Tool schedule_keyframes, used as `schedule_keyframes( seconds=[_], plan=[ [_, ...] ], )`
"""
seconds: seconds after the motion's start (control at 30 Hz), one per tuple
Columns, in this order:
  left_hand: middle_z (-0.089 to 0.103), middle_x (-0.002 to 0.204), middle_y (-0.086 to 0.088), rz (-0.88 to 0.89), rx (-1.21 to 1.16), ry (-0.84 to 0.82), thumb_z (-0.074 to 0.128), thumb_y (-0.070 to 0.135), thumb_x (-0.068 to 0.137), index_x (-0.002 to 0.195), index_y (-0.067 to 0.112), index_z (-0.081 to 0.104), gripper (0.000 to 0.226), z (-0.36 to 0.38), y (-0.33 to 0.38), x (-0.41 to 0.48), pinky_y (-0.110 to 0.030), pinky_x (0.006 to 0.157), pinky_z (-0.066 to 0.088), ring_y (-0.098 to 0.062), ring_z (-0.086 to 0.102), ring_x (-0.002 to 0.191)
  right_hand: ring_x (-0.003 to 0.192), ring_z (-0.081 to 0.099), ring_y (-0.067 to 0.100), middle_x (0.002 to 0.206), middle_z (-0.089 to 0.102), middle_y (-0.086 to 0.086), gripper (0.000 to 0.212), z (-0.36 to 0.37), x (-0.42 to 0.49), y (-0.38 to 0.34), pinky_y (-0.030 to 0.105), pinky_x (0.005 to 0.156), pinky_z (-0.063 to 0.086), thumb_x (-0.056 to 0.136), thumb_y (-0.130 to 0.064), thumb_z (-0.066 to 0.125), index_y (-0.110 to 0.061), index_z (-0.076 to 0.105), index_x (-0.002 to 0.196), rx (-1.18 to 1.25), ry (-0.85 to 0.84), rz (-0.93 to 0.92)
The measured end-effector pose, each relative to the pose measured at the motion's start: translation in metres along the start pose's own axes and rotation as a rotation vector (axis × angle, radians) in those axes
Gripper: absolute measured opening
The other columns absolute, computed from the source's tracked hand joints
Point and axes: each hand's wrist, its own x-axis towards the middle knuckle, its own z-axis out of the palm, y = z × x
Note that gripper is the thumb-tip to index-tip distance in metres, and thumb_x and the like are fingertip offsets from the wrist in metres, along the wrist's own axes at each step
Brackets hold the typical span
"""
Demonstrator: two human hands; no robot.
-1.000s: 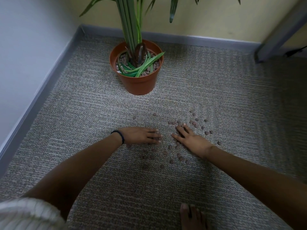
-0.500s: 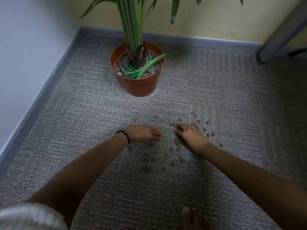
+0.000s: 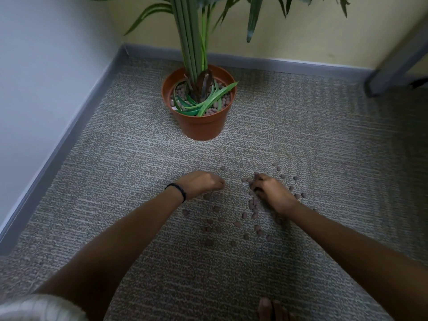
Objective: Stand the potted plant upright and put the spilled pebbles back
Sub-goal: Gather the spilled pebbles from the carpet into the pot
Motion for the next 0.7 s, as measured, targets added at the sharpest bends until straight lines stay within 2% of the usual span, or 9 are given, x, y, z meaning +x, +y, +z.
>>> schedule_keyframes(
  seconds=[0.07, 0.17, 0.33, 0.43, 0.5, 0.6, 0.7],
  plan=[
    [0.057, 0.129, -0.007, -0.026, -0.017, 0.039, 0.034, 0.026, 0.095, 0.119, 0.010, 0.057, 0.036, -0.002, -0.003, 0.000, -0.039, 0.096, 0.045, -0.024, 0.055, 0.115, 0.100, 0.060, 0.029, 0.114, 0.058, 0.011, 0.016, -0.003, 0.005, -0.001, 0.034, 0.086, 0.049, 0.091, -0.011, 0.052, -0.011, 0.066, 0.098, 0.072, -0.016, 0.039],
    [0.055, 0.135, -0.005, -0.083, -0.085, 0.120, 0.048, 0.015, 0.096, 0.124, 0.015, 0.058, 0.030, -0.012, -0.006, -0.001, -0.034, 0.100, 0.044, -0.022, 0.054, 0.119, 0.097, 0.061, 0.028, 0.107, 0.061, 0.011, 0.014, -0.011, 0.013, -0.004, 0.037, 0.086, 0.049, 0.091, -0.013, 0.055, -0.011, 0.067, 0.097, 0.120, -0.009, 0.024],
    [0.056, 0.134, -0.010, -0.085, -0.187, 0.357, 0.054, 0.011, 0.092, 0.127, 0.013, 0.057, 0.034, -0.051, -0.016, 0.005, -0.034, 0.102, 0.043, -0.024, 0.055, 0.120, 0.090, 0.060, 0.024, 0.100, 0.064, 0.013, 0.013, -0.053, 0.042, -0.028, 0.030, 0.080, 0.046, 0.088, -0.004, 0.058, -0.005, 0.070, 0.094, 0.208, 0.264, -0.026],
    [0.064, 0.121, -0.017, -0.065, -0.140, 0.565, 0.061, 0.002, 0.086, 0.116, 0.004, 0.064, 0.029, -0.081, -0.026, 0.006, -0.036, 0.095, 0.049, -0.028, 0.063, 0.110, 0.091, 0.060, 0.019, 0.102, 0.067, 0.012, 0.015, -0.089, 0.066, -0.048, 0.028, 0.084, 0.049, 0.088, -0.004, 0.059, -0.005, 0.070, 0.098, 0.259, 0.466, -0.031],
    [0.066, 0.118, -0.016, -0.116, -0.153, 0.671, 0.061, 0.004, 0.087, 0.110, 0.002, 0.067, 0.024, -0.095, -0.034, 0.005, -0.039, 0.096, 0.051, -0.027, 0.064, 0.109, 0.093, 0.061, 0.019, 0.106, 0.068, 0.012, 0.018, -0.107, 0.081, -0.063, 0.025, 0.084, 0.049, 0.087, -0.005, 0.061, -0.006, 0.069, 0.104, 0.325, 0.565, -0.023],
    [0.066, 0.119, -0.011, -0.251, -0.205, 0.747, 0.058, 0.006, 0.090, 0.111, 0.004, 0.067, 0.024, -0.104, -0.048, 0.006, -0.035, 0.102, 0.047, -0.021, 0.061, 0.112, 0.093, 0.063, 0.020, 0.106, 0.068, 0.013, 0.019, -0.125, 0.100, -0.084, 0.029, 0.086, 0.052, 0.085, -0.005, 0.065, -0.006, 0.070, 0.103, 0.391, 0.636, -0.048],
    [0.068, 0.116, -0.007, -0.368, -0.257, 0.789, 0.056, 0.007, 0.090, 0.111, 0.008, 0.067, 0.024, -0.106, -0.053, 0.010, -0.032, 0.097, 0.048, -0.019, 0.062, 0.109, 0.090, 0.063, 0.021, 0.099, 0.070, 0.012, 0.016, -0.133, 0.113, -0.094, 0.030, 0.083, 0.051, 0.083, -0.004, 0.065, -0.005, 0.072, 0.097, 0.376, 0.646, -0.049]
  ],
)
